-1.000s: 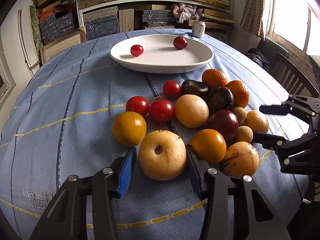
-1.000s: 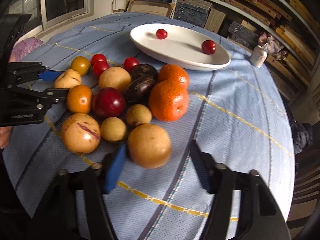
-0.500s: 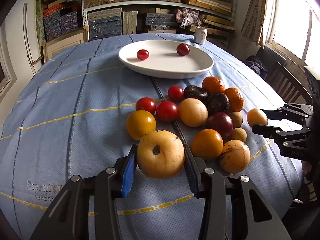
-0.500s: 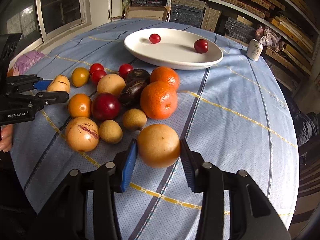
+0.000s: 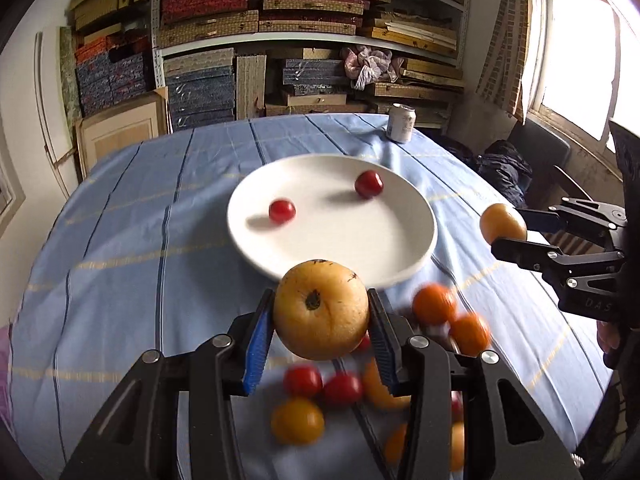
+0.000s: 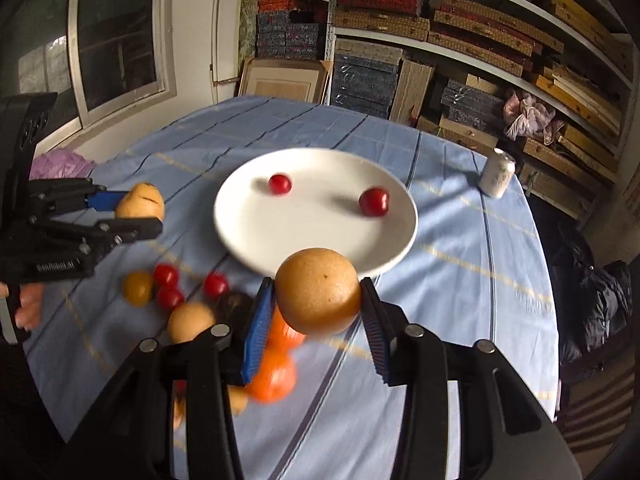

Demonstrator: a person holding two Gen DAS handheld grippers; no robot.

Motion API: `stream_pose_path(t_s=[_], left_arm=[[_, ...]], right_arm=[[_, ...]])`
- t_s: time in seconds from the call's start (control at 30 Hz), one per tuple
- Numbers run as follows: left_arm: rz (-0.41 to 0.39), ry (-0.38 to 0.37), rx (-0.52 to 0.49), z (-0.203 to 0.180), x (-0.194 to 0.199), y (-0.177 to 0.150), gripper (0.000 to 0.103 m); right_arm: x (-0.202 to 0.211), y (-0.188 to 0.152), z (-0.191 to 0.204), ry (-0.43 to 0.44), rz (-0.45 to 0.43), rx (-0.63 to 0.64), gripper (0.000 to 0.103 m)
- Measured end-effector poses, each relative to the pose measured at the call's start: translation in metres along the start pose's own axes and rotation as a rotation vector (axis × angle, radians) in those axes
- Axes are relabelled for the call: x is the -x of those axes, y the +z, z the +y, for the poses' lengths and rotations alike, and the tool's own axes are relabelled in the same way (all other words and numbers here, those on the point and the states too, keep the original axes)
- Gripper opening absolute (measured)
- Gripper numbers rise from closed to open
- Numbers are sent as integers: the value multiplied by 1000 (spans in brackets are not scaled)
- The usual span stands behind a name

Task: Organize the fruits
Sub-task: 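Set the yellow apple on the plate with the left tool while the right tool sets its fruit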

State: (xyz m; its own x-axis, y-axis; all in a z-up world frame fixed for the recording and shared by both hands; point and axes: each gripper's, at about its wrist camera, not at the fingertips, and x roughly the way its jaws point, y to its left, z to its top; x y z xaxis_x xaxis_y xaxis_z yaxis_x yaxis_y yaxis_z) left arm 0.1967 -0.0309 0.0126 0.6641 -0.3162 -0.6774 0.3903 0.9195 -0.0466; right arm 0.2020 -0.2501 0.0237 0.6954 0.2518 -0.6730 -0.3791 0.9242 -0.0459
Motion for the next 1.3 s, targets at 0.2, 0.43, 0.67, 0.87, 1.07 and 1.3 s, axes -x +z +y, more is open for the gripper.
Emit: stream_pose_path(t_s=[0.2, 0.43, 0.67, 0.87, 1.07, 1.3], left_arm=[[54, 1, 23, 12, -67, 50, 45], [157, 28, 49, 33, -124, 52, 45], [104, 85, -11, 28, -103, 49, 79], [56, 44, -8, 26, -44, 24, 79], [63, 31, -62, 22, 3, -43, 79], [113, 41, -53, 17, 3, -96, 79]], right_arm=[[-73, 49, -24, -2, 62, -16, 42], [-138, 55, -31, -30, 151, -16, 44], [-117, 54, -38, -56, 82, -37, 98], [-67, 26, -30, -65, 48, -16, 98], [-14, -40, 12, -33, 34, 90, 97], [-15, -81, 33, 8, 80, 70, 83]])
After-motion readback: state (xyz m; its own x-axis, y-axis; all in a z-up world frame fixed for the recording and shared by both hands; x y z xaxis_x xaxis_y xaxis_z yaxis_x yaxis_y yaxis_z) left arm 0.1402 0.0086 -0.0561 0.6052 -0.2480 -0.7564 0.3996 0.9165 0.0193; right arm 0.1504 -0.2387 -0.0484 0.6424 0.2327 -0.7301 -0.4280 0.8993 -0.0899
